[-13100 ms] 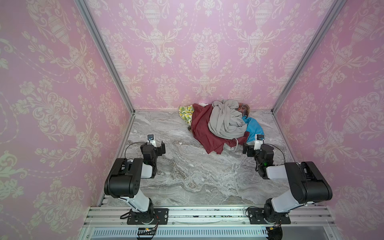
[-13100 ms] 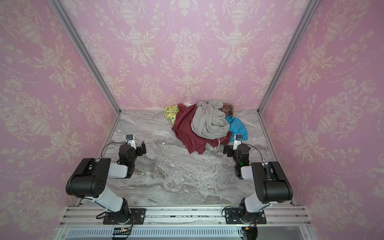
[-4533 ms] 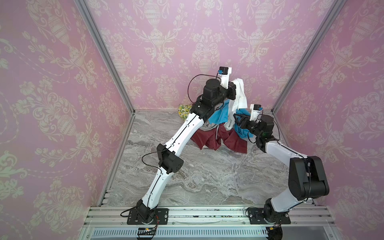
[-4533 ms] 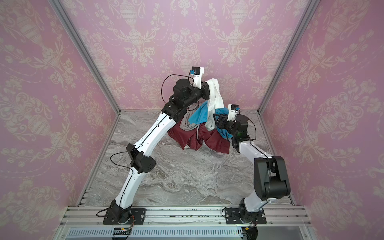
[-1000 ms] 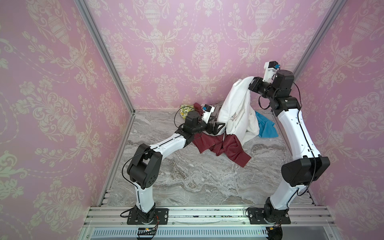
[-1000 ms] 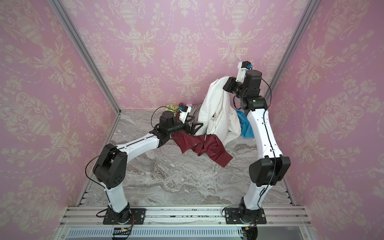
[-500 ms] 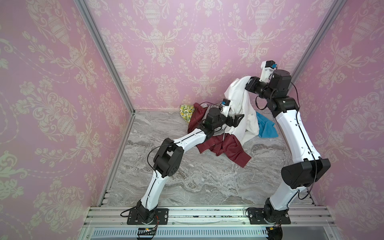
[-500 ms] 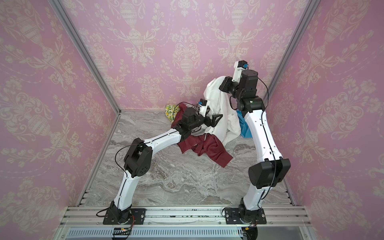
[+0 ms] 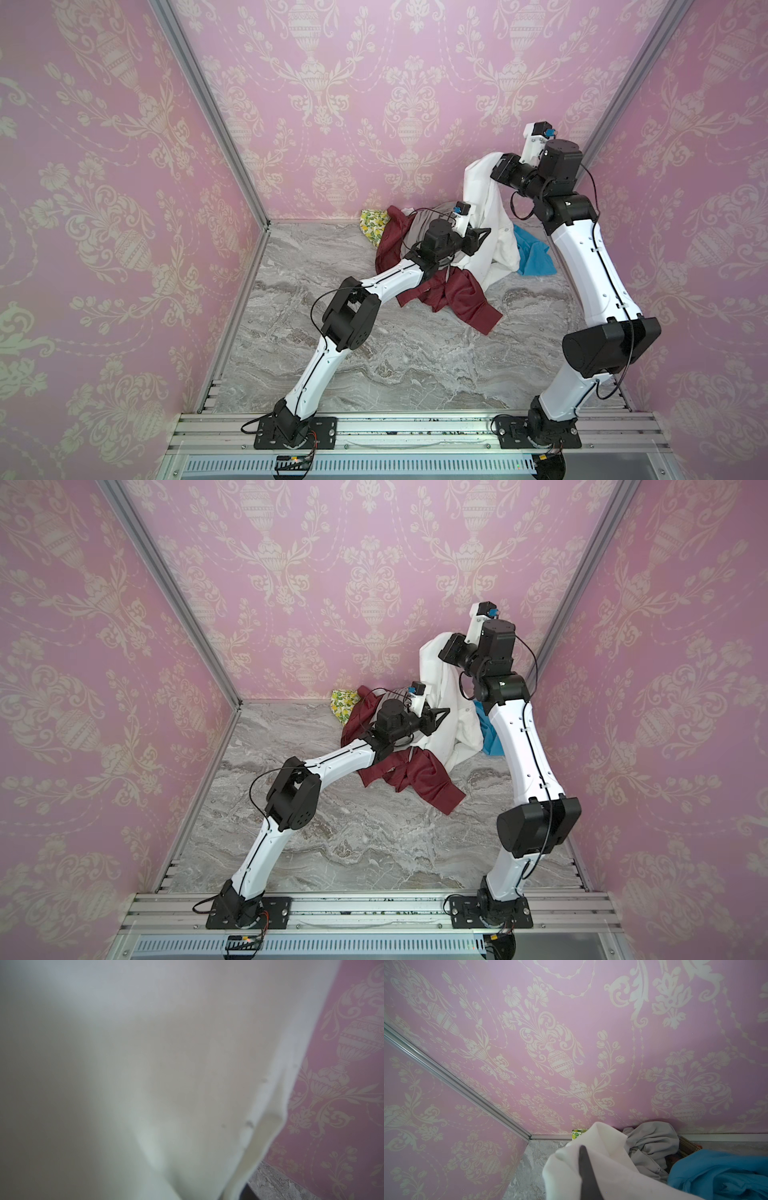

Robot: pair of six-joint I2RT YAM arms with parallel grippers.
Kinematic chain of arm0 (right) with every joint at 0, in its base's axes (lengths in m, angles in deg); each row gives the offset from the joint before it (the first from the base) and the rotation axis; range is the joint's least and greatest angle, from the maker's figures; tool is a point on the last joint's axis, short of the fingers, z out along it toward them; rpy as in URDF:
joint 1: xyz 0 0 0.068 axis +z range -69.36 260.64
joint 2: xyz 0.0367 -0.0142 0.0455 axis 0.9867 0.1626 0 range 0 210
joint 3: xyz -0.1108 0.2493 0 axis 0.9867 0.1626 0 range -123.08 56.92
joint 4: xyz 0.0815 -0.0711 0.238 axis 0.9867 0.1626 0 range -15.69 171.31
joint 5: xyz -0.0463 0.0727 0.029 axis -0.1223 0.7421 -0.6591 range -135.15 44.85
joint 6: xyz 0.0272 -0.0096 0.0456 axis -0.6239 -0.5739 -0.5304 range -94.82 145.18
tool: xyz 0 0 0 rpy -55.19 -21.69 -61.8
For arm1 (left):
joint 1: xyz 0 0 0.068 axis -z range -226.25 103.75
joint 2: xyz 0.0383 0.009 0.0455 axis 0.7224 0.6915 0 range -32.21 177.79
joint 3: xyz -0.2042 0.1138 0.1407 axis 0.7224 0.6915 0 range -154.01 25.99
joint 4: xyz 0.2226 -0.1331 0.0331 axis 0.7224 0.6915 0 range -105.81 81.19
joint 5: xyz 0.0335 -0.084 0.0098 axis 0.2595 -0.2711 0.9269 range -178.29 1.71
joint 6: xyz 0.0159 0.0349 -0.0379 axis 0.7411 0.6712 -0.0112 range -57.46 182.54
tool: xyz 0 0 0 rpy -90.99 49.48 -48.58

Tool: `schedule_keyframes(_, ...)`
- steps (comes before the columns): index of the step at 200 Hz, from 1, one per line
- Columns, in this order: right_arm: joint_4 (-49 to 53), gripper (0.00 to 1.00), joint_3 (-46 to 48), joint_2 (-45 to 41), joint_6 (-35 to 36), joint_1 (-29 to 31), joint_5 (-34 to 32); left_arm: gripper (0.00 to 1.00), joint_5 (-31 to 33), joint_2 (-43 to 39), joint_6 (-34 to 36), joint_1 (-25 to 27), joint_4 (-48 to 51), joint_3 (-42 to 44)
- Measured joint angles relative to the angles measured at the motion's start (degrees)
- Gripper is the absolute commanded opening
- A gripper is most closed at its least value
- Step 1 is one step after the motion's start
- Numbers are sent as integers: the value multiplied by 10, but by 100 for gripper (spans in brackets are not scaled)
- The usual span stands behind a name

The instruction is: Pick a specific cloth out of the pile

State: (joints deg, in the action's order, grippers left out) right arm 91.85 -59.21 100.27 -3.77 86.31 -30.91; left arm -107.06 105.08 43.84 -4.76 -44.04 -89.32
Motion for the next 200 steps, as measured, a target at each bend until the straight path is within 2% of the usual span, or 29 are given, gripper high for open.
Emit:
schedule_keyframes(25,-10,0,55,-23,0,-4,-8,0,-1,0,-16,0,7,-6)
schedule_keyframes(61,-47,2,194,-85,-11,-32,-8,0,-2,0,-30,0,25,-11)
schedule_keyframes(72,-55,11,235,-103,-13,-44,-8,0,-2,-3,-33,0,30,-11)
schedule_keyframes(88,-68,30,287,-123,-12,-60,-7,0,-2,-9,-34,0,41,-11)
schedule_keyframes(100,-75,51,321,-136,-11,-68,-7,0,-2,-16,-38,0,49,-13)
schedule_keyframes(110,-82,64,348,-147,-7,-70,-6,0,-2,-20,-42,0,60,-24)
schedule_keyframes(140,-118,92,441,-196,13,-69,-1,0,-3,-21,-61,0,101,-89)
schedule_keyframes(156,-150,99,502,-231,24,-69,-2,0,-3,-19,-73,0,139,-150)
schedule_keyframes(200,-257,100,636,-292,35,-69,-8,0,-3,17,-89,3,221,-383)
